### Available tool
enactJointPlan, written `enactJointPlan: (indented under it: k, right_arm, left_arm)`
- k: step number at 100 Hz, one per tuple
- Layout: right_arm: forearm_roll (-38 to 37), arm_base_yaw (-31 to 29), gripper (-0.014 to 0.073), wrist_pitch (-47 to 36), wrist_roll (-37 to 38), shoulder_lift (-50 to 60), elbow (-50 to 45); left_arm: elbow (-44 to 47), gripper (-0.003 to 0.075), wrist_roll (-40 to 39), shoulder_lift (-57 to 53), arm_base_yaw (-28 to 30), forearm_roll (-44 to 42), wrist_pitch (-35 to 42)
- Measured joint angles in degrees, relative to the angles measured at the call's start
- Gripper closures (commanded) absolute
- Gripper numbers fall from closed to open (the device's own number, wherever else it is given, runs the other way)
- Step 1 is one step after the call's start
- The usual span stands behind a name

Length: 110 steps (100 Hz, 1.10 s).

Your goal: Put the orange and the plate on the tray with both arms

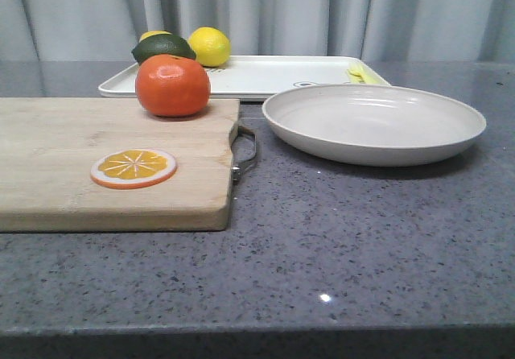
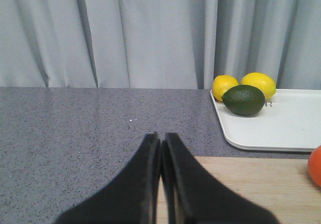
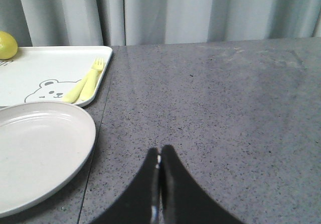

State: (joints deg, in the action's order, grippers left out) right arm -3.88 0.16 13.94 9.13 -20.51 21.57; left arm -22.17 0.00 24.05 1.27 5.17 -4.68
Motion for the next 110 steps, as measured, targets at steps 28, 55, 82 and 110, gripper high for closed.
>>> enactJointPlan:
  k: [28,55,82,110]
  right_arm:
    - [0.0,0.0,0.0651,-0.75,0.0,-8.39,5.48]
    - [0.0,0.0,0.0651,-1.3,0.0,-8.88,5.71]
    - [0.0,0.0,0.0651,-1.3,0.0,-8.88,5.71]
    - [0.0,0.0,0.0651,-1.3,0.0,-8.88,5.71]
  left_arm:
    - [-2.9,0.0741,0.0,5.15,0.0,0.0,1.75]
    - [-3.02,0.0741,0.0,5.29,0.0,0.48,2.44]
    - [-3.02,0.0736,0.0,5.41,0.0,0.61,2.78]
    - [-5.61,0.0364,0.0,9.31,0.0,0.7,-0.2]
